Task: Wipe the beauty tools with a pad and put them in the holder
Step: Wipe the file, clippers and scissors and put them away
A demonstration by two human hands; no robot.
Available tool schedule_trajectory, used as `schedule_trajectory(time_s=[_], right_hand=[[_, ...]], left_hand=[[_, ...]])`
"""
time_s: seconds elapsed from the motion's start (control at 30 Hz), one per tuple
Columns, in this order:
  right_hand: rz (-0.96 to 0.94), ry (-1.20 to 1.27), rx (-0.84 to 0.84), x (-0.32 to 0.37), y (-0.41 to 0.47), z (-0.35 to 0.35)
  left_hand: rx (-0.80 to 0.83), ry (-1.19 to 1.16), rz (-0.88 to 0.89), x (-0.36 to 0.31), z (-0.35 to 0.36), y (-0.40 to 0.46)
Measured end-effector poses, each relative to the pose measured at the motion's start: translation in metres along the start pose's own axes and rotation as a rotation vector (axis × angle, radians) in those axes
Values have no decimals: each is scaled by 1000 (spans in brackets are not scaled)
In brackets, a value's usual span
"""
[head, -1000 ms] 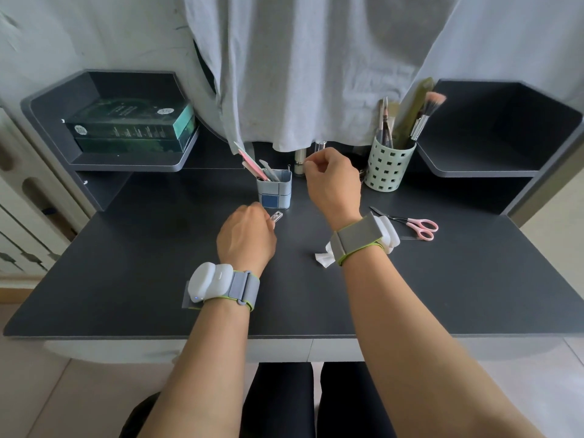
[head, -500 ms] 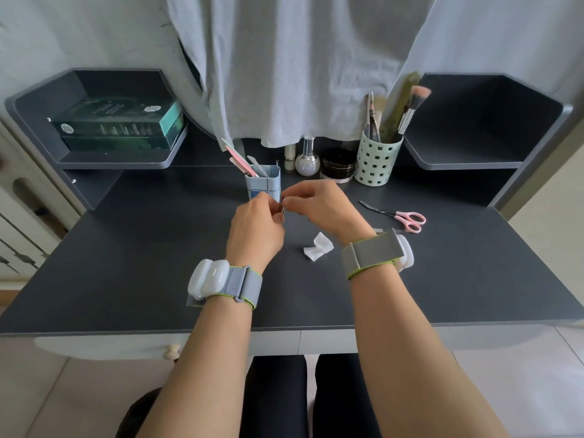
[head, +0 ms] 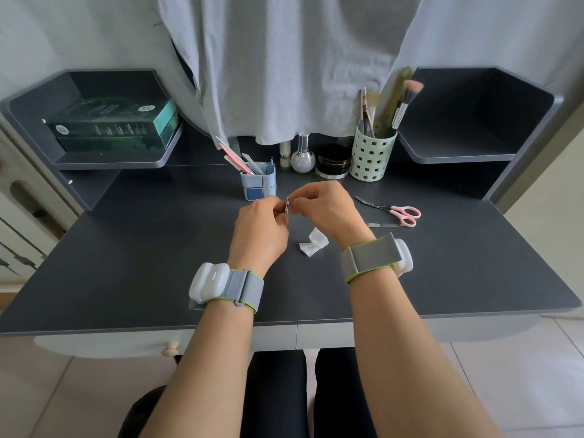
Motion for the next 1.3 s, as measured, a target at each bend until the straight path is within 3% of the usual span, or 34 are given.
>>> schedule_trajectory(time_s=[1.3], right_hand=[[-67, 23, -19, -3, -11, 0]], left_hand=[[-6, 35, 22, -1, -4, -2]])
Point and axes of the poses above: each hand's wrist, its own y-axis towards the middle knuckle, its own z-axis out of the palm, x = y × z, the point moved 1 cm from there along y, towards the middle knuckle, and after that the axes turned 3 degrees about z, right-handed, at the moved point
